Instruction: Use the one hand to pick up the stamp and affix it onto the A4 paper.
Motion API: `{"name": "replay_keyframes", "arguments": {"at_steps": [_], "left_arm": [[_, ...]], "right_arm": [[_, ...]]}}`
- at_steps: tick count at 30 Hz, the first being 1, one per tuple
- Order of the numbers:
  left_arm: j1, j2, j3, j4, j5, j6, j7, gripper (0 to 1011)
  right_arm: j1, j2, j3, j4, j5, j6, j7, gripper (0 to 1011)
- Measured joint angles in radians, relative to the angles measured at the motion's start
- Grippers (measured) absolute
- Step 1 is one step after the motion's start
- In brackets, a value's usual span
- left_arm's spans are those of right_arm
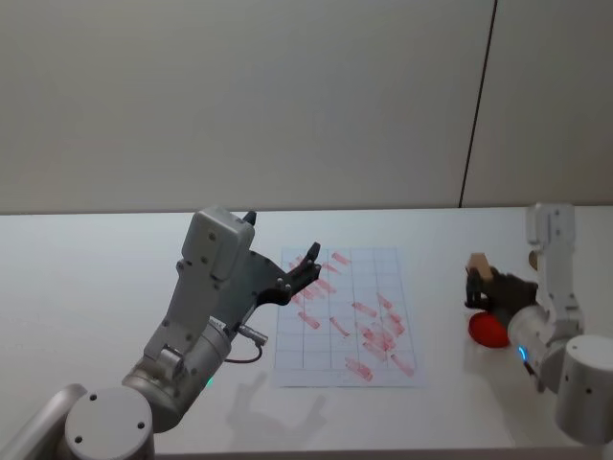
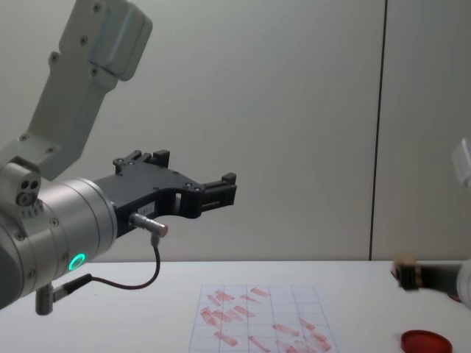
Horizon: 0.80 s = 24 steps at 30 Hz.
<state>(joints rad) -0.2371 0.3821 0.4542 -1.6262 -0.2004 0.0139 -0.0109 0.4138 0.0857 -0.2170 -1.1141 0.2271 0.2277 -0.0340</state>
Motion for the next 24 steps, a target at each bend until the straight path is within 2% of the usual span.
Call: {"name": "replay_keyframes", "arguments": {"at_steps": [5,10,17,24], "left_arm": [[0.000,0.000,0.000,0.000,0.000,0.000,0.000,993],[0.000,0.000,0.000,0.000,0.000,0.000,0.000,993],[0.000,0.000,0.000,0.000,0.000,0.000,0.000,993],[0.000,0.000,0.000,0.000,0.000,0.000,0.000,993]], "right_arm": [[-0.025,0.002,-0.012,-0.090,-0.012,0.023,0.030,219],[-0.044,0.001,-0.026,-0.144,-0.024,0.055,0.050,219],[-0.067,-0.009,-0.053,-0.184,-0.041,0.115,0.067,219],[-0.083,-0.023,-0.076,-0.187,-0.052,0.165,0.072,220]]}}
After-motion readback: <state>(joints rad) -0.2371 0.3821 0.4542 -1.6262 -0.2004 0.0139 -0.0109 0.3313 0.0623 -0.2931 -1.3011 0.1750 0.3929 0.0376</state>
